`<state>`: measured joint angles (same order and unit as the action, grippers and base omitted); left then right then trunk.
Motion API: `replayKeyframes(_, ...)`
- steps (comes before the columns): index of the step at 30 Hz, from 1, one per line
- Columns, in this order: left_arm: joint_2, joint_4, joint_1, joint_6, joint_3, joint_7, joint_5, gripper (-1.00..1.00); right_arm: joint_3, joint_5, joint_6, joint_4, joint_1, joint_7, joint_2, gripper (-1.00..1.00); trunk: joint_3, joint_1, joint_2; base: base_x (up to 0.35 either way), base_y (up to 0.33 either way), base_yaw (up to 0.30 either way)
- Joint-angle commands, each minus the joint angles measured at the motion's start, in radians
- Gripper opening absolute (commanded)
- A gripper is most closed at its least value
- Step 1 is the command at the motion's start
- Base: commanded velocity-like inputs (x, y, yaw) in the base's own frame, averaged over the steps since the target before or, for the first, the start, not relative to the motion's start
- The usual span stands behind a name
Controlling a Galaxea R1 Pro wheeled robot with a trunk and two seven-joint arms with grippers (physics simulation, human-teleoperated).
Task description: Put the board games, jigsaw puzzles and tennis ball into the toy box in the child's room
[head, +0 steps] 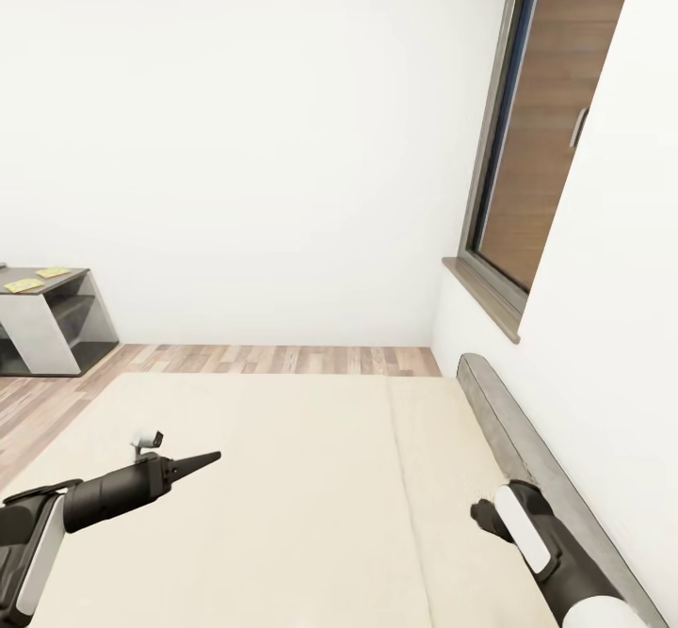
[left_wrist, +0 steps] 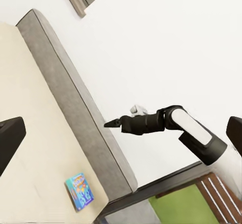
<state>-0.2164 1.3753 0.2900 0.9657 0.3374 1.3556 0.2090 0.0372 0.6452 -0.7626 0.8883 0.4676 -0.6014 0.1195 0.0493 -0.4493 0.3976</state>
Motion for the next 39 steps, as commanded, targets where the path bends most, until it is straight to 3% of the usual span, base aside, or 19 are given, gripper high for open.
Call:
replayKeyframes(1, -0.001, -0.005, 0.000, 0.009, 0.000, 0.003, 0.002, 1.00, 0.004, 0.009, 0.014, 0.000, -0.010, -0.008, 0.003, 1.00, 0.002, -0.001, 0.002, 0.000, 0.000, 0.000)
replayKeyframes(7, -0.002, -0.023, -0.004, 0.009, 0.000, 0.003, -0.001, 1.00, 0.007, 0.007, 0.197, -0.018, -0.100, 0.045, 0.013, 1.00, 0.003, -0.001, 0.002, 0.000, 0.000, 0.000)
replayKeyframes(10, -0.002, -0.025, -0.004, 0.009, -0.001, 0.003, -0.003, 1.00, 0.009, 0.007, 0.236, -0.031, -0.117, 0.093, 0.024, 1.00, 0.005, -0.001, 0.002, 0.000, 0.000, 0.000)
replayKeyframes(16, -0.004, -0.027, -0.005, 0.011, 0.001, 0.004, -0.003, 1.00, 0.013, 0.006, 0.259, -0.086, -0.128, 0.158, 0.033, 1.00, 0.014, -0.001, 0.002, 0.000, 0.000, 0.000)
replayKeyframes(22, -0.009, -0.027, -0.007, 0.016, 0.003, 0.012, 0.003, 1.00, 0.014, -0.003, 0.263, -0.108, -0.130, 0.173, 0.032, 1.00, 0.023, -0.001, 0.002, 0.000, 0.000, 0.000)
replayKeyframes(33, -0.020, 0.019, -0.013, 0.013, 0.002, 0.214, -0.001, 1.00, 0.014, -0.061, 0.264, -0.116, -0.130, 0.176, 0.025, 1.00, 0.041, -0.001, 0.002, 0.000, 0.000, 0.000)
replayKeyframes(39, -0.022, 0.021, -0.017, -0.008, 0.002, 0.215, 0.000, 1.00, 0.013, -0.064, 0.266, -0.117, -0.131, 0.178, 0.029, 1.00, 0.051, -0.001, 0.002, 0.000, 0.000, 0.000)
